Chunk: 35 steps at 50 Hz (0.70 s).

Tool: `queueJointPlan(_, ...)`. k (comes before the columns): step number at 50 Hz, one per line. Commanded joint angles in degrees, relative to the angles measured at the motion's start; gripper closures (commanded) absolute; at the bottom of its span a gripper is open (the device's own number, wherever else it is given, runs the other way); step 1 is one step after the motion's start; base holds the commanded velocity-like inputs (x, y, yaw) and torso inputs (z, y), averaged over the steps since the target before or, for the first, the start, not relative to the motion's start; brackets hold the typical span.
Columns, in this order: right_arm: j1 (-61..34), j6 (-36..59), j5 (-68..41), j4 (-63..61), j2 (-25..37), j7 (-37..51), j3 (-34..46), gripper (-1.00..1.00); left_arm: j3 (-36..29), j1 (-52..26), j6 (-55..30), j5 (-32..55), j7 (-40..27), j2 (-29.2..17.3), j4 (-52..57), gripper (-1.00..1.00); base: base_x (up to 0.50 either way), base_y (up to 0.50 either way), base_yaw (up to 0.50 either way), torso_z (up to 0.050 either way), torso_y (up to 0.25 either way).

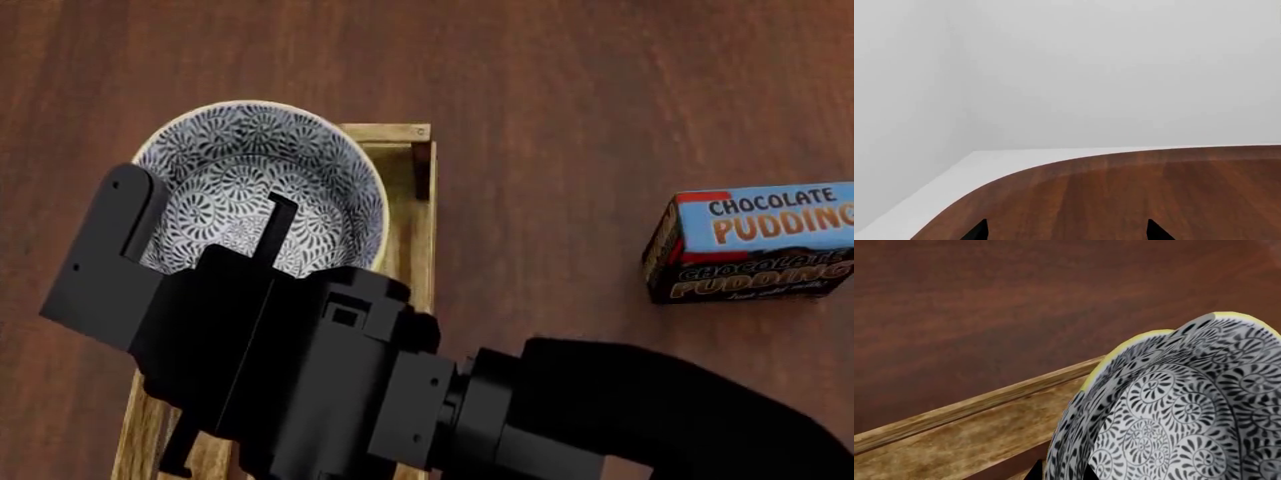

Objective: Stack the left bowl on the right bowl and place them in the tray.

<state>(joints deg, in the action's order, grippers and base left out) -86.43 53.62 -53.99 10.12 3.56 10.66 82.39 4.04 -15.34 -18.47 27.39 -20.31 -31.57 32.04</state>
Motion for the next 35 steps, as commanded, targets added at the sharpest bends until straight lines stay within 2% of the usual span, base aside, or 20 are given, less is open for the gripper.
queueJointPlan(1, 0.63, -0.67, 2.68, 0.31, -0.16, 0.05, -0.21, 1.00, -0.25, -0.02, 0.04, -0.06, 0.00, -0.07, 0.00, -1.00, 0.00, 0.00, 0.00, 0.000, 0.000)
queueJointPlan(35, 4.25, -1.26, 2.04, 1.85, -0.80, 0.63, 1.16, 1.00, -0.41, 0.04, -0.02, 0.08, -0.33, -0.33, 0.38, -1.00, 0.00, 0.00, 0.00, 0.000, 0.001)
